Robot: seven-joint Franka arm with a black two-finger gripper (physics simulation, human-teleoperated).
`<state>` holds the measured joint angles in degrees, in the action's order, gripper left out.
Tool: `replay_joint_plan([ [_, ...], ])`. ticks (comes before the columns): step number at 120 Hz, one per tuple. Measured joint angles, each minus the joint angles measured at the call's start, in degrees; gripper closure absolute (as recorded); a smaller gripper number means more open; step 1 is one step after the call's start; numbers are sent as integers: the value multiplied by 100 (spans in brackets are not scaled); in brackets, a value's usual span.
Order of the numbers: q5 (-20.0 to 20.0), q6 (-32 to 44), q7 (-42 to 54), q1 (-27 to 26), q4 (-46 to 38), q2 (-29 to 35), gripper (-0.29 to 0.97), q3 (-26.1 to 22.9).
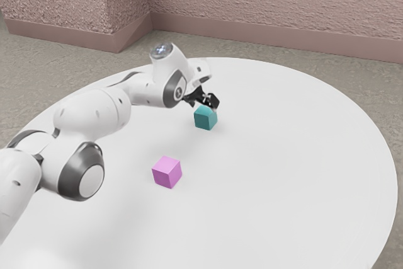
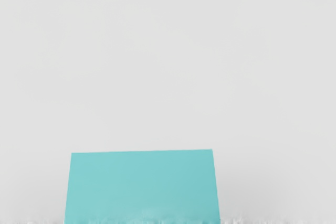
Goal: Pick up the blue block with one arm, and put the blue block on the pink block with one arm
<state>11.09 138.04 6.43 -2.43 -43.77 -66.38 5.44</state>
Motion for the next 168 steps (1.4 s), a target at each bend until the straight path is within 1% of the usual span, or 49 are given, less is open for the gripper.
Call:
replay_joint_plan([
  [103, -20, 10, 406, 86, 40, -289, 0, -18],
  [154, -10, 280, 467, 76, 121, -332, 0, -54],
  [168, 10, 317, 466, 82, 144, -345, 5, -68],
])
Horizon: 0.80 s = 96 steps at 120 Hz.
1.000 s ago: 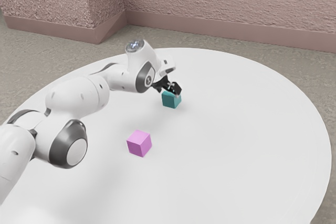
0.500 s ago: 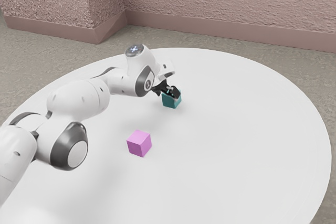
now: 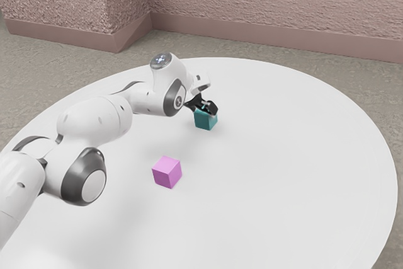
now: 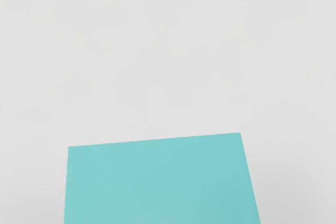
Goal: Pick up the blue block with one arm, and put the blue block on the pink block with one arm
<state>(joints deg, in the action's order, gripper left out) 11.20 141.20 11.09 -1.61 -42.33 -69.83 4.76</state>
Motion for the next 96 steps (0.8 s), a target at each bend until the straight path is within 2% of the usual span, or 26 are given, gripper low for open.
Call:
replay_joint_plan([
  [23, 25, 26, -3, 14, -5, -12, 14, 0],
  [50, 31, 37, -9, 55, -6, -38, 18, -9],
  [96, -17, 56, -101, 54, -20, 12, 36, -30],
])
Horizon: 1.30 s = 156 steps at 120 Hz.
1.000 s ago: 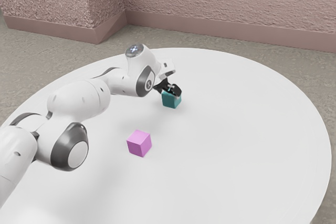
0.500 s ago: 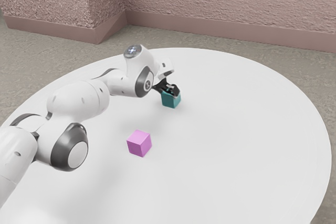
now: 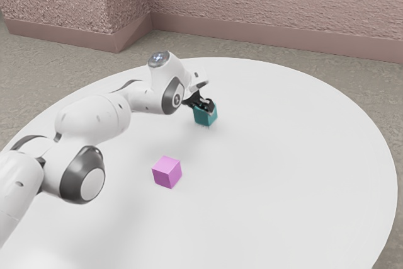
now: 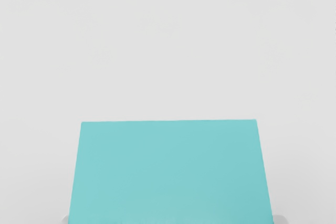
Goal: Pick up the blue block with one arm, and put the blue block on the pink block with one arm
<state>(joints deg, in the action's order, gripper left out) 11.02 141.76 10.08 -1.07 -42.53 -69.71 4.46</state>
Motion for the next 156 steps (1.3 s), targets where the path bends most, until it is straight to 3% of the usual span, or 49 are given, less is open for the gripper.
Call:
replay_joint_plan([
  [20, -35, -7, -80, -5, -89, 295, 38, 0],
  [43, -67, -230, -156, -140, -636, 1367, 39, -106],
  [77, -125, 488, -273, -557, -5793, 5152, 43, -106],
  [107, -512, 1213, -332, -570, -8336, 7059, 44, -163],
  [131, -668, 1828, -324, 125, -9169, 7320, 44, -716],
  [156, -665, 2329, -269, 283, -9532, 7202, 45, -800],
])
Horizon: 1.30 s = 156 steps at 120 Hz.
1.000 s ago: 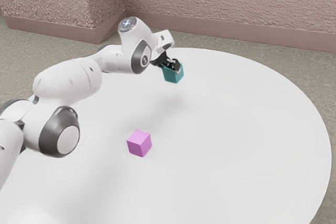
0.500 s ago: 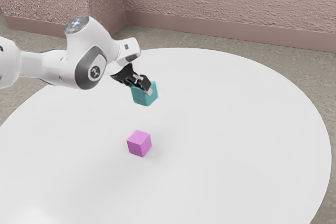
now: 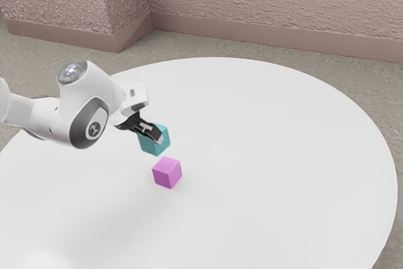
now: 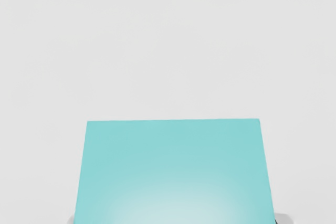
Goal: Pick up the blue block with one arm, and put the blue block on the pink block with one arm
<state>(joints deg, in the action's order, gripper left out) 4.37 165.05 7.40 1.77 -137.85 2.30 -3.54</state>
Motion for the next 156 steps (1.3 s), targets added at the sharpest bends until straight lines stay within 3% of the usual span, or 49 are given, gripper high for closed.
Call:
replay_joint_plan([
  [59, 41, 603, 148, -73, 12, -679, 46, 37],
  [138, 112, 739, 250, -112, 34, -773, 46, 7],
  [156, 116, 727, 260, -88, 36, -772, 27, -3],
])
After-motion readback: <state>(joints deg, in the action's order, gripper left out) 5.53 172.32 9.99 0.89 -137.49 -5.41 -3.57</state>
